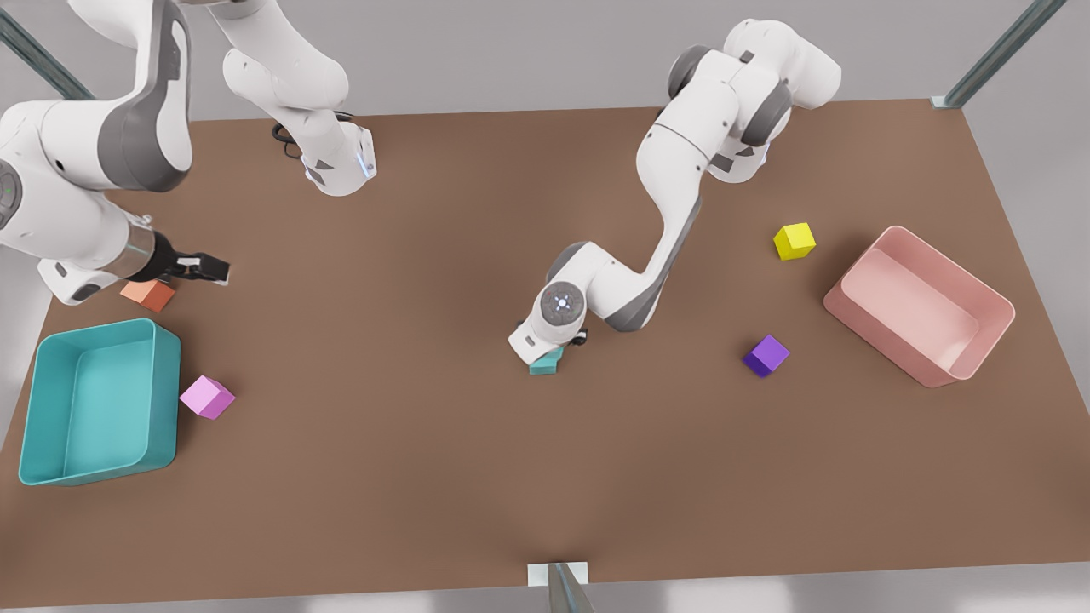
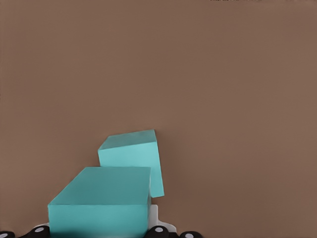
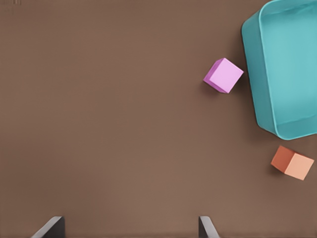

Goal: Stack the two blue cubes on top of each other

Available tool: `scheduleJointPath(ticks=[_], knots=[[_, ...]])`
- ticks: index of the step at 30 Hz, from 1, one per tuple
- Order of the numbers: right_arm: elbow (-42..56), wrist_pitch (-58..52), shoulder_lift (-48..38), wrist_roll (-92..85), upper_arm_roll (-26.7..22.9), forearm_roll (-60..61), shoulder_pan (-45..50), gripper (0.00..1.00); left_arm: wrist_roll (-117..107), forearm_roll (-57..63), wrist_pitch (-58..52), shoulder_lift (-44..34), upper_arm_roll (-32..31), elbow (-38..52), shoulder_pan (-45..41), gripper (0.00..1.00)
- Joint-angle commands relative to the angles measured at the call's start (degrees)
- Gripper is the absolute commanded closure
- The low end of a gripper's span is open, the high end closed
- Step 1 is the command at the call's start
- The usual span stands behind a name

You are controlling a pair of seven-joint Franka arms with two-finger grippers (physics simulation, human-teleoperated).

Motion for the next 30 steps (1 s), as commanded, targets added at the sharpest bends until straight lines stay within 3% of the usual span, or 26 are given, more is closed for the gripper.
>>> scheduleJointPath(ticks=[1,4,6,26,28,29,30], knots=[[0.0,0.0,0.0,-0.5,0.2,0.0,6.1,0.00,-29.6,-0.1,0.5,0.1,0.0,0.0,-0.1,0.30],[0.0,0.0,0.0,-0.5,0.2,0.0,6.1,0.00,-29.6,-0.2,0.5,0.5,0.0,0.0,-0.2,0.30],[0.0,0.0,0.0,-0.4,0.2,0.0,6.1,0.00,-29.6,-0.2,0.5,0.6,0.0,0.0,-0.2,0.00],[0.0,0.1,0.2,-0.3,0.1,0.7,6.1,0.00,-29.9,-1.4,-6.4,-2.7,-1.7,1.8,1.3,0.00],[0.0,0.1,0.2,-0.3,0.1,0.7,6.1,0.00,-29.5,-1.3,-12.5,-6.4,-1.7,1.9,2.6,0.00],[0.0,0.1,0.1,-0.2,0.1,0.7,6.1,0.00,-28.6,-0.9,-19.0,-9.5,-1.7,2.6,4.1,0.00],[0.0,0.1,0.1,-0.2,0.1,0.7,6.1,0.00,-12.8,0.9,-30.3,-14.5,-1.6,3.7,9.7,0.00]])
